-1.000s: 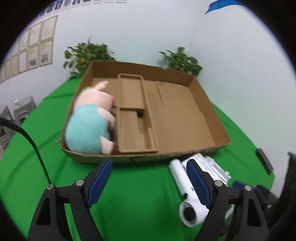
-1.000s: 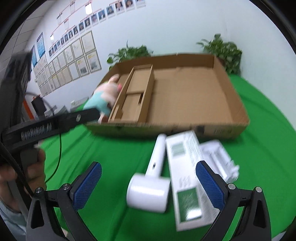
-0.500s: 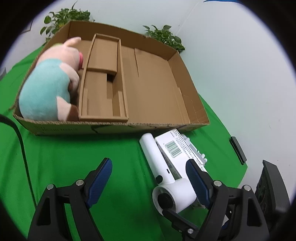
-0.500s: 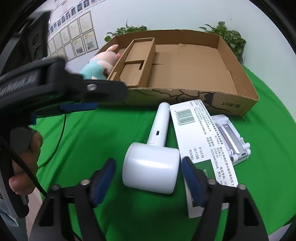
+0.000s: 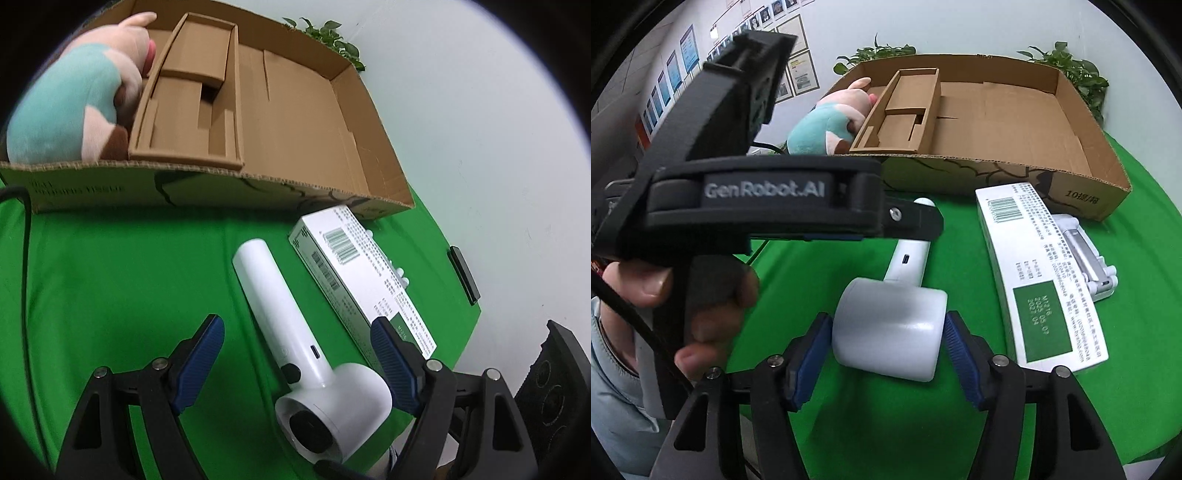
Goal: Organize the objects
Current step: 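Grasp the dryer head with the right tool while the left tool grasps its handle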
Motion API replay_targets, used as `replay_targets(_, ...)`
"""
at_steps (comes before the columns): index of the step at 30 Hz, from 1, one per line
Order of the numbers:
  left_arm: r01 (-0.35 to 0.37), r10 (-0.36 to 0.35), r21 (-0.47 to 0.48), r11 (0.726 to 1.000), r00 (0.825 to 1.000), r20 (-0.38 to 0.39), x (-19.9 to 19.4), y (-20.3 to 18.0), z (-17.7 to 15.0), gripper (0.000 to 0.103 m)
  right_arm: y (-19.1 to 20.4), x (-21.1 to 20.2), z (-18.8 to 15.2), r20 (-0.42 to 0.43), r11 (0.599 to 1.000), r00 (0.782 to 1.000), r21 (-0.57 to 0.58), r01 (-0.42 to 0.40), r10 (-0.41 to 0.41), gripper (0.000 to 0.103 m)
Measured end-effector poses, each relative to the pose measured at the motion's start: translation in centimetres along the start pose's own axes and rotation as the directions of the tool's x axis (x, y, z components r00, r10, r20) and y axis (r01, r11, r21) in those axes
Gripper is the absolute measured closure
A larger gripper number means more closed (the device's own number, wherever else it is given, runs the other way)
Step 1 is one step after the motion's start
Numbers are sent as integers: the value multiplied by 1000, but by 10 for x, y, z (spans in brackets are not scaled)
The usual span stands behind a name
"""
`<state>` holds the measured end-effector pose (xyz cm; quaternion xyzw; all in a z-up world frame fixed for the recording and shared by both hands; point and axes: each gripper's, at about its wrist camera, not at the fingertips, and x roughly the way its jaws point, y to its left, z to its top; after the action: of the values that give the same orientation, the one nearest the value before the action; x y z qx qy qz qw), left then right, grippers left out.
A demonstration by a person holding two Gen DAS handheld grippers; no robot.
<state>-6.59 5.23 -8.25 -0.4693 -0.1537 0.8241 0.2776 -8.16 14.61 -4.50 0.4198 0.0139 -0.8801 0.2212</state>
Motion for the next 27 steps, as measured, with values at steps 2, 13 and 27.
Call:
replay_targets(2,4,-4,-4,1000,1000,-8,2,0,-2,24,0,0,-3,-3,1000,1000,7,-11,11,38)
replay_targets(13,27,-33,-56,998,994,-100,25,4,-13,49,5,5,-9,-24,999,999,-13,33,-34,45)
replay_targets(27,-40,37,-38,998,997,-62,9,-3,-15,65,15,-8,-15,41,998,998,-27,49,-48,46)
